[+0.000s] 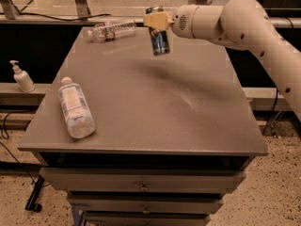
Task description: Place redbull can upright
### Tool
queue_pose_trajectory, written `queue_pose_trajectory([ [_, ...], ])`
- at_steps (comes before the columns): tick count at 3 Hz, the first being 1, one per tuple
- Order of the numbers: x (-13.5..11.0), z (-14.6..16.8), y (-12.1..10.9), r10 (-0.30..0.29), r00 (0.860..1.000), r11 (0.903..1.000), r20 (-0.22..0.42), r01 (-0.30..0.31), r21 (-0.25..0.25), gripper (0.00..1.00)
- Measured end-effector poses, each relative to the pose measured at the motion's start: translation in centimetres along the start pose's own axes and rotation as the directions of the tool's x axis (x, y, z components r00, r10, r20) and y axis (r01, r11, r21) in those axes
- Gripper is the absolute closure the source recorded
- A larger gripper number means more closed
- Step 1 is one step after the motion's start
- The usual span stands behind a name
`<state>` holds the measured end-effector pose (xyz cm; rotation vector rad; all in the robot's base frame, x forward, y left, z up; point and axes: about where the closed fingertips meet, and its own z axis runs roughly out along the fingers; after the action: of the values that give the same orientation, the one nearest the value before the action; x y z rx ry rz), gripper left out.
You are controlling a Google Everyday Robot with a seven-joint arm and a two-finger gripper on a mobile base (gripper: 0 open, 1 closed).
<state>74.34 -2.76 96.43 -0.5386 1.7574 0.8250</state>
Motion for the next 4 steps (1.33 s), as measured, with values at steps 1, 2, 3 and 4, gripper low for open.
queue_pose_trajectory([
  [1, -0.1, 0.2, 0.0, 0.005, 0.999, 0.9995, 0.031, -0.004, -0.031, 1.00],
  [2, 0.4, -0.9, -0.3, -0.009, 0.997, 0.9979, 0.072, 0.014, -0.063, 1.00],
  [3, 0.9, -3.5, -0.7, -0.056, 0.993, 0.9926, 0.100, 0.066, -0.102, 1.00],
  [4, 1.4, -6.6, -1.0, -0.123, 0.985, 0.9784, 0.122, 0.141, -0.151, 1.00],
])
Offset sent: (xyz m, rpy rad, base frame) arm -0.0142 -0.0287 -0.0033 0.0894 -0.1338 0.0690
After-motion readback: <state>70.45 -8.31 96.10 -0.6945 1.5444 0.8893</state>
